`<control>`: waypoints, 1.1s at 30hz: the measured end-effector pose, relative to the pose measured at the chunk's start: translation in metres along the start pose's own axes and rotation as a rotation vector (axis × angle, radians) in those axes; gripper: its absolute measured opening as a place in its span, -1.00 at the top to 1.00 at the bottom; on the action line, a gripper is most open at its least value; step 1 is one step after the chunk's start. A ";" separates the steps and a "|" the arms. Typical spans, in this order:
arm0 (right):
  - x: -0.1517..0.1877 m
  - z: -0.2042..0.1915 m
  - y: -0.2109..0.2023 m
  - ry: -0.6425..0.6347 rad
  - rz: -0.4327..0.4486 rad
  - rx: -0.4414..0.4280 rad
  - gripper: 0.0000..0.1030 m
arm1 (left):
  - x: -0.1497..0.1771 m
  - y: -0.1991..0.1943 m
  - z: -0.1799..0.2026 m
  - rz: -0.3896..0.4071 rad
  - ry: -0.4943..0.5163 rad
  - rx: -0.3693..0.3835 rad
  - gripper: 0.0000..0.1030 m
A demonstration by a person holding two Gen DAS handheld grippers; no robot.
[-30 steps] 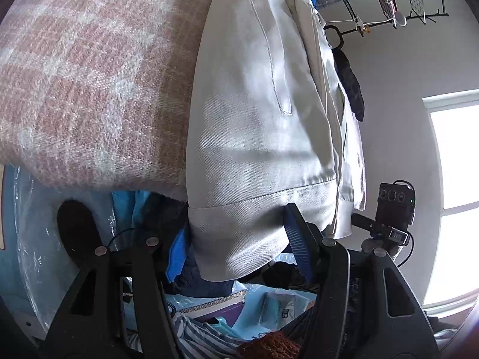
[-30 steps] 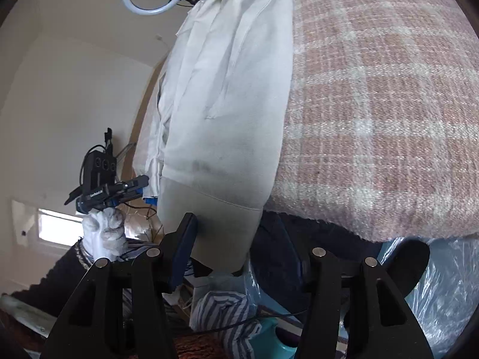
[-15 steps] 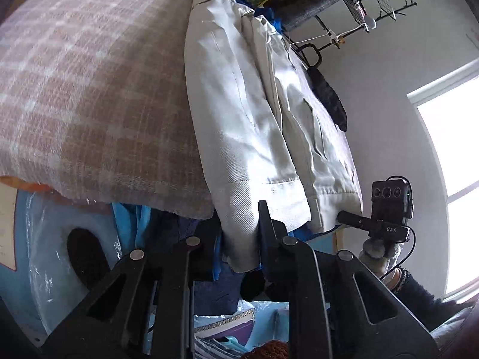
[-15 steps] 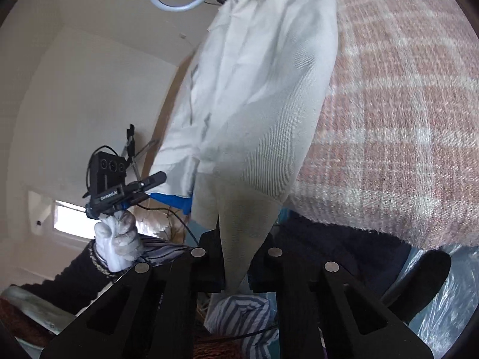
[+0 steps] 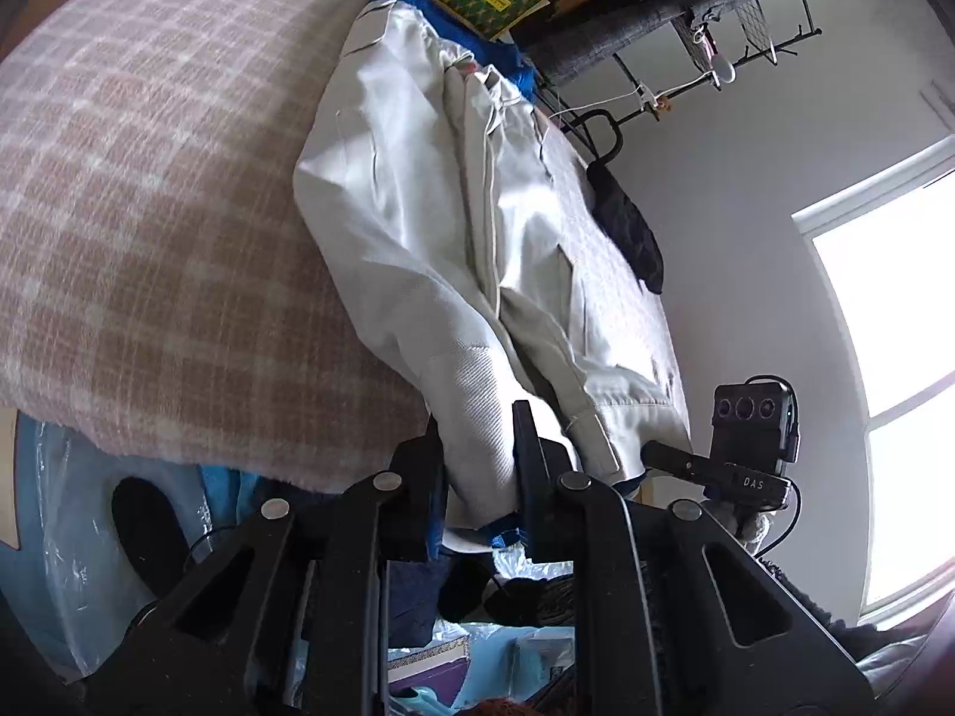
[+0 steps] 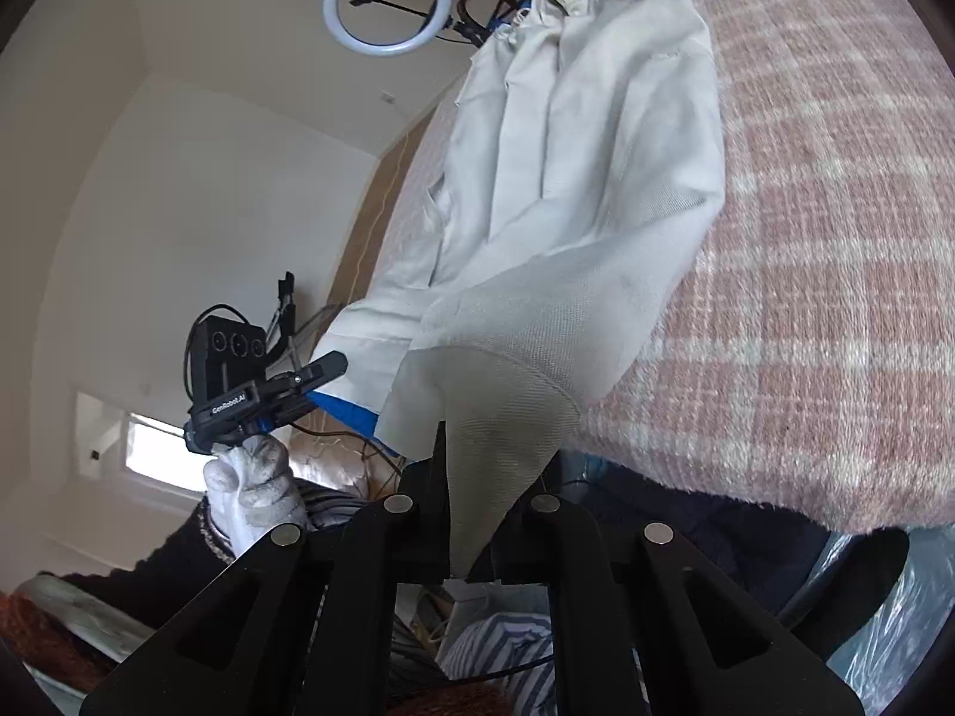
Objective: Fold large clothes
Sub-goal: 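Lift the held hem with both grippers and fold it toward the collar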
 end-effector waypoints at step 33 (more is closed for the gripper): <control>-0.198 -0.009 0.022 0.128 0.251 0.131 0.87 | -0.160 0.092 -0.066 0.121 -0.206 -0.145 0.69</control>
Point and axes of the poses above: each gripper's, at about its wrist camera, not at the fingertips, and y roughly the way its jaws point, z to its right, x to its underside, the point moved 1 cm from there along y, roughly the way its jaws point, and after that the axes turned 15 degrees about y, right-handed, at the moved point
